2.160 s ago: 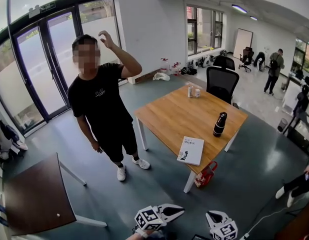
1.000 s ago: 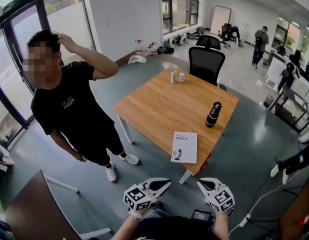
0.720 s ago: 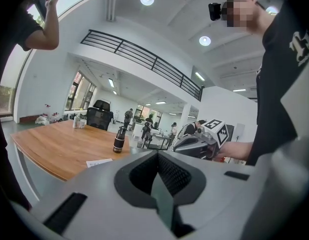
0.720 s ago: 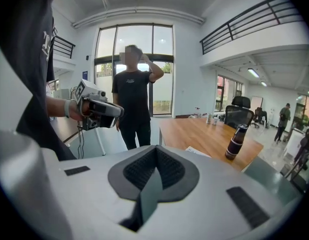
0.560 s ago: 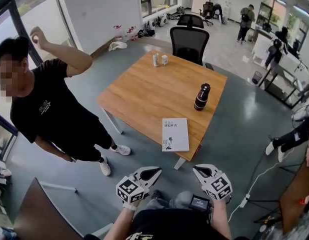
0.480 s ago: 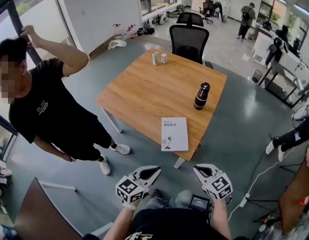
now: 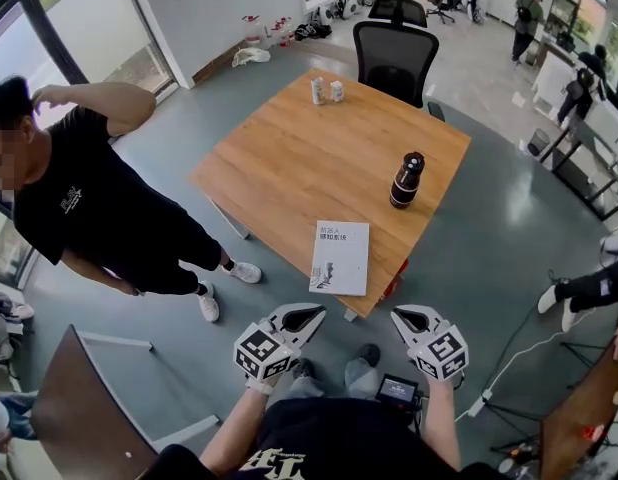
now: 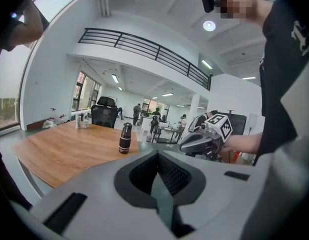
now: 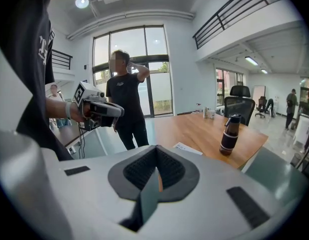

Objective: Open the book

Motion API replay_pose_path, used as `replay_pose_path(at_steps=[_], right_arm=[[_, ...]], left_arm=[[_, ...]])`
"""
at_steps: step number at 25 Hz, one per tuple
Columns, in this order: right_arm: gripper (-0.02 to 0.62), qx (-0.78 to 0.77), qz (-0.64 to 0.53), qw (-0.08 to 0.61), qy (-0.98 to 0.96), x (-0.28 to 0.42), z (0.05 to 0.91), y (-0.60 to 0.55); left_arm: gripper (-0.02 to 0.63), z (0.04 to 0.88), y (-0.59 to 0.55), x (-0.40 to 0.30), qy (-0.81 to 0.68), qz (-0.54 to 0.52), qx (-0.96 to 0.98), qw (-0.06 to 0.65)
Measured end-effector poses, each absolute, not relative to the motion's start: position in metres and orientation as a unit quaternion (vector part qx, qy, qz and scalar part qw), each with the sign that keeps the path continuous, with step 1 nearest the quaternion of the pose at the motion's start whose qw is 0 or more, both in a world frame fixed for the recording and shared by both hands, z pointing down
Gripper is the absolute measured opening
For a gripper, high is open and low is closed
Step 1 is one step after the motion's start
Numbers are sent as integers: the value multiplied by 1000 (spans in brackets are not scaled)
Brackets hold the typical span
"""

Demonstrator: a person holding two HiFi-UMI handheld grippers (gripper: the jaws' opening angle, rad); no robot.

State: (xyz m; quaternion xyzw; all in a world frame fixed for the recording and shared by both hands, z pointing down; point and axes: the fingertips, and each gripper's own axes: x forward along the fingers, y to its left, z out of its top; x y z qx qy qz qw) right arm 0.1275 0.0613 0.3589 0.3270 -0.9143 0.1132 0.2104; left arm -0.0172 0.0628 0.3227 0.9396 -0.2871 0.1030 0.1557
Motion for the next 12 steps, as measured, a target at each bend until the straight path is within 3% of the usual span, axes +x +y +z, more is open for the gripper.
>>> replay_pose_path(at_steps=[12], right_arm=[[-15,309,134,194,-921,209,377,13]], left_arm=[[6,316,10,38,-336,112,925,137]])
